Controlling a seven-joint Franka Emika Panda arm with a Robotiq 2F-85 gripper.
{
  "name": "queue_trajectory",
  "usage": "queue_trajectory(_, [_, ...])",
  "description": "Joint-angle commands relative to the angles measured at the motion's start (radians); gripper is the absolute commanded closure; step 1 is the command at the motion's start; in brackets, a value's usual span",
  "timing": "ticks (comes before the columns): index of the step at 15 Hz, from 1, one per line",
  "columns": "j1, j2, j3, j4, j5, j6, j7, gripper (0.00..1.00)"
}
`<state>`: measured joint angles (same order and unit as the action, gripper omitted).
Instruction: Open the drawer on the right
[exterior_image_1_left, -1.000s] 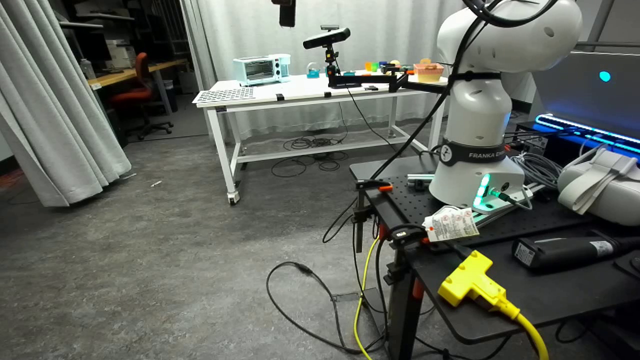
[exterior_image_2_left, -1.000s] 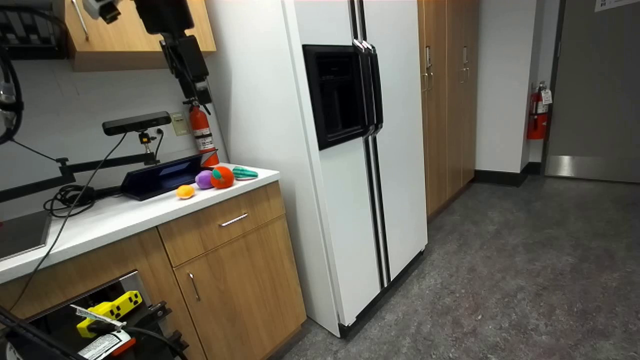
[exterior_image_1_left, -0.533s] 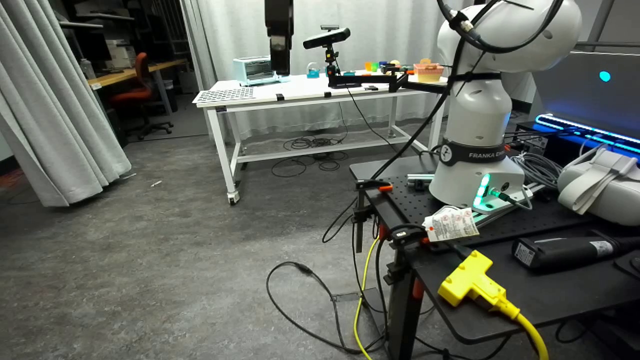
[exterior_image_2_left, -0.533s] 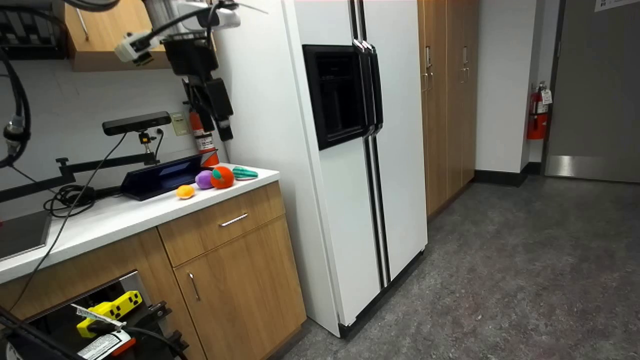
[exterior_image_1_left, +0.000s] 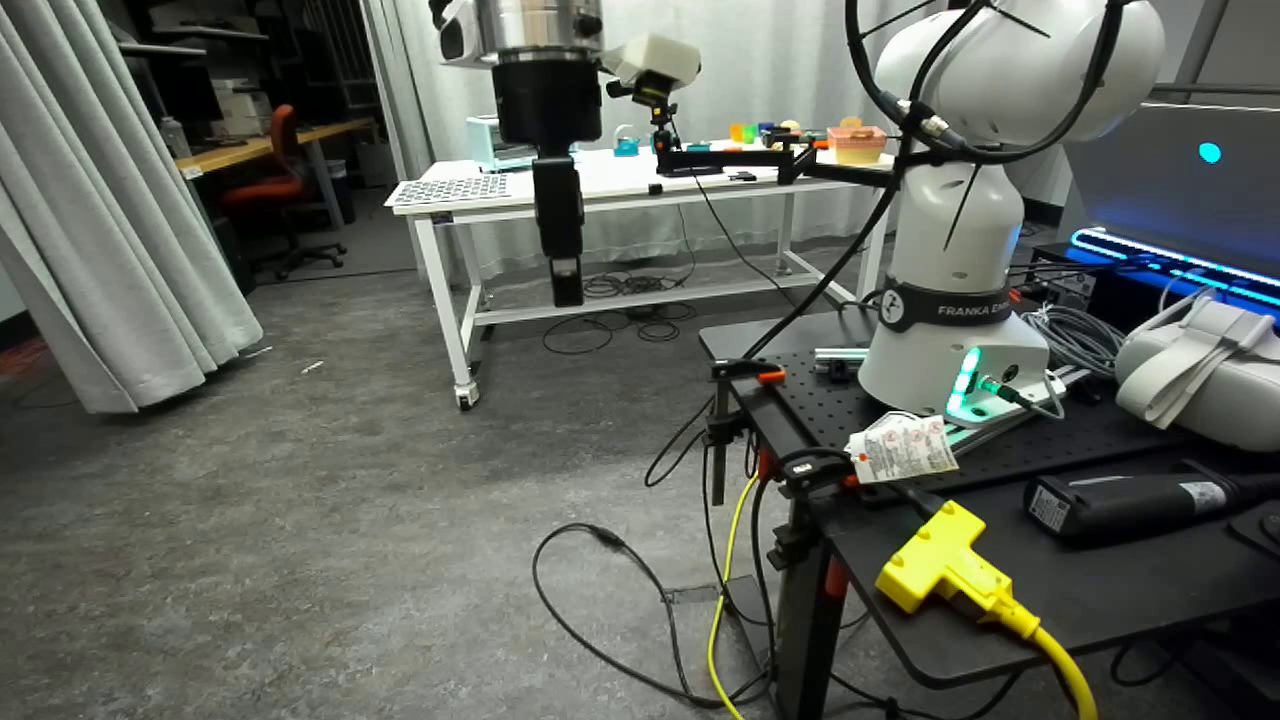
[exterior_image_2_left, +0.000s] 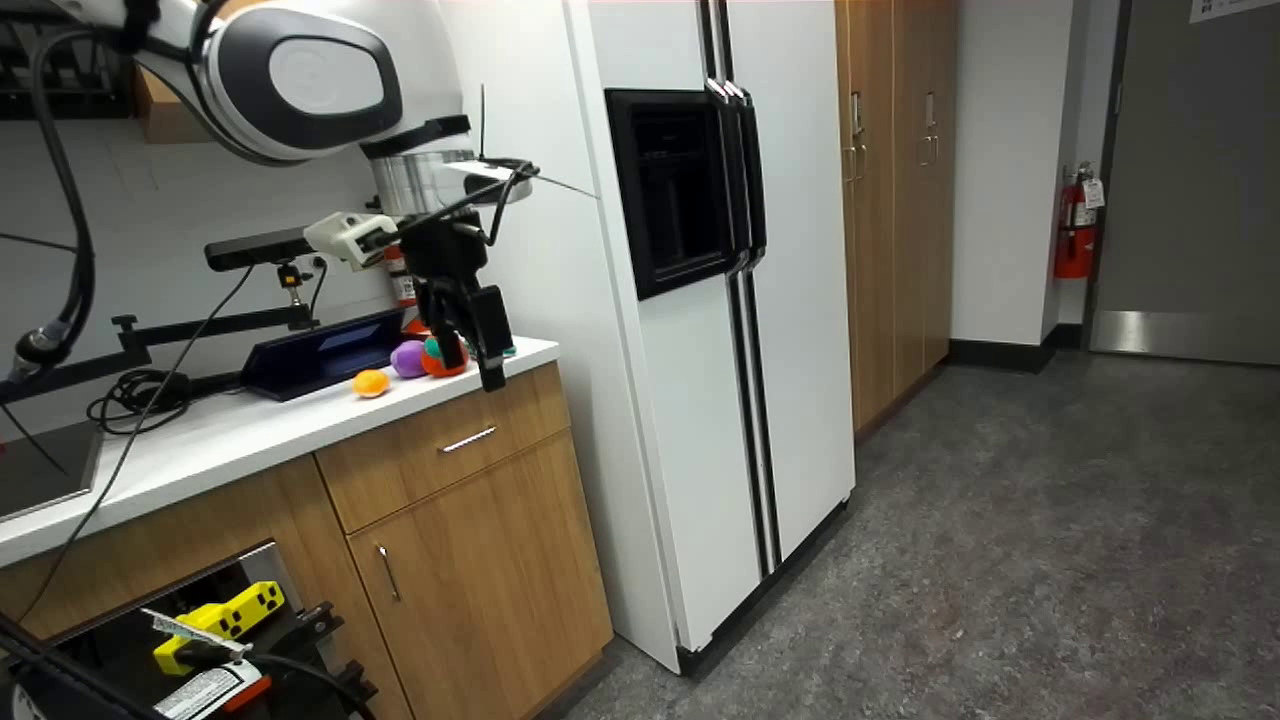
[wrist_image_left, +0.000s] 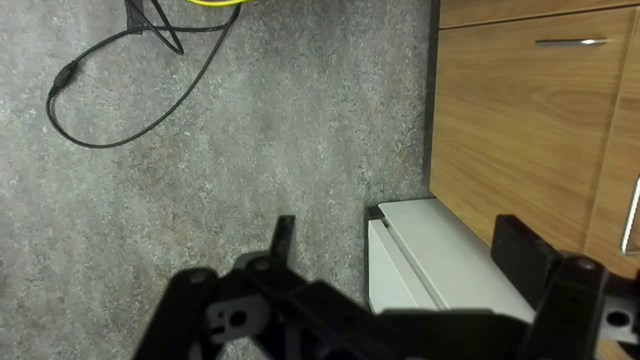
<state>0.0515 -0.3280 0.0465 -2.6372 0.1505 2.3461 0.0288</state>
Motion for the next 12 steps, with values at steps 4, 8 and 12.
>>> queue_trajectory(4, [0.007, 0.036, 0.002, 0.014, -0.004, 0.01, 0.001, 0.0])
queue_trajectory(8, [0.018, 0.061, -0.008, 0.017, 0.013, 0.028, -0.047, 0.0])
queue_trajectory(12, [0.069, 0.177, 0.007, 0.046, 0.074, 0.111, -0.138, 0.0])
